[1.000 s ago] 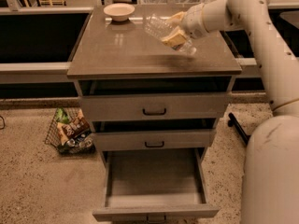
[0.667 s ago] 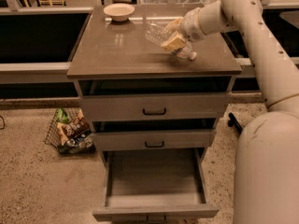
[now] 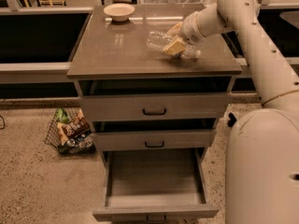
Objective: Pick water bottle from bottom drawer and place on counter
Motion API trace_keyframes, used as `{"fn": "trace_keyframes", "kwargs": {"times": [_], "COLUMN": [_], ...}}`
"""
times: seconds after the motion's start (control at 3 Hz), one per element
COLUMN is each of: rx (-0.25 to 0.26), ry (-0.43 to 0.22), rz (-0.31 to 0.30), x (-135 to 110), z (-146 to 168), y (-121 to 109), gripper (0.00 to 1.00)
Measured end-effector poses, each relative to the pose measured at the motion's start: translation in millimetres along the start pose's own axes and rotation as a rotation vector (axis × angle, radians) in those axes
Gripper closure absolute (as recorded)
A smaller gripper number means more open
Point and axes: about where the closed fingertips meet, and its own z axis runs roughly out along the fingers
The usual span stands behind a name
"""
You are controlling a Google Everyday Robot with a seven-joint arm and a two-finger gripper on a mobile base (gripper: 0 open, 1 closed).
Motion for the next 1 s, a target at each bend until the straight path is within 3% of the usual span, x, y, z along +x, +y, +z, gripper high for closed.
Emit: {"fn": "trace_keyframes", "kwargs": {"times": [1.0], "rx": [-0.015], "ry": [0.009], "rz": [0.025], "x": [8.0], "z": [4.8], "y": [-1.3], "gripper": [0.12]}}
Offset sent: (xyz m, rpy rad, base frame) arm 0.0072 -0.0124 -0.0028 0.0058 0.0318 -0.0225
